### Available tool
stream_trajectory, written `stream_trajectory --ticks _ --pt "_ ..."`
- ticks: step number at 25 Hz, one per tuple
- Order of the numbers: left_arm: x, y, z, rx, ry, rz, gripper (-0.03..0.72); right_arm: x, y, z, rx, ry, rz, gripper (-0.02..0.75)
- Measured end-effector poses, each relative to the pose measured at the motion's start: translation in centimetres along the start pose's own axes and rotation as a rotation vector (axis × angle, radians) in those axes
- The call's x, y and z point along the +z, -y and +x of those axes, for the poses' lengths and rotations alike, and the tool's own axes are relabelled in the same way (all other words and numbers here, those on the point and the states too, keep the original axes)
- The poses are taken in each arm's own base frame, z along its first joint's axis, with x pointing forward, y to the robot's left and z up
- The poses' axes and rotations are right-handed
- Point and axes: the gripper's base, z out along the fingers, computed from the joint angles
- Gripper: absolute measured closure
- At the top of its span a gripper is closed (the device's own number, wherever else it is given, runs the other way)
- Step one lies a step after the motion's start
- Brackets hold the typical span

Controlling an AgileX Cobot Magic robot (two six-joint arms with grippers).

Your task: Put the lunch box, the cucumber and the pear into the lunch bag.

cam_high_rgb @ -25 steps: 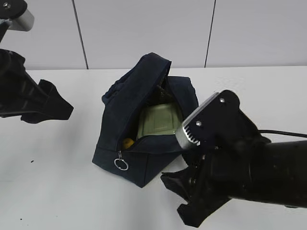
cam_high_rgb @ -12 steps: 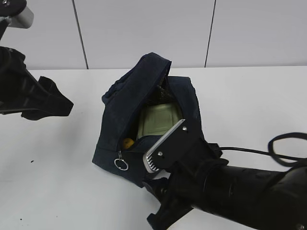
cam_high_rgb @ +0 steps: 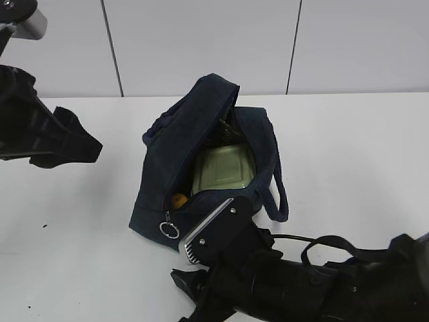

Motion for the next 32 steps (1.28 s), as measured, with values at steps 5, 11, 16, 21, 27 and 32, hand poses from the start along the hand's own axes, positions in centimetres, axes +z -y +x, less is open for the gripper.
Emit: stream_trajectory --ticks 5,11,16,21,27,32 --pt "0.0 0.0 0.0 0.001 0.000 -0.001 0.298 1.6 0.2 -0.5 0.036 0.034 0.026 0.378" --pt "0.0 0.0 0.0 0.003 0.000 -0.002 0.304 2.9 0.3 -1.3 0.059 0.062 0.041 0.378" --pt "0.0 0.0 0.0 0.006 -0.001 -0.004 0.306 3.8 0.3 -1.5 0.070 0.066 0.049 0.378" --pt "0.0 -0.1 0.0 0.010 -0.001 -0.007 0.307 4.0 0.3 -1.8 0.071 0.076 0.049 0.391" --pt "0.0 -0.1 0.0 0.013 -0.001 -0.009 0.309 4.2 0.2 -2.0 0.064 0.072 0.044 0.479" --pt "0.0 -0.1 0.0 0.013 -0.001 -0.009 0.309 4.2 0.2 -1.9 0.065 0.068 0.043 0.491"
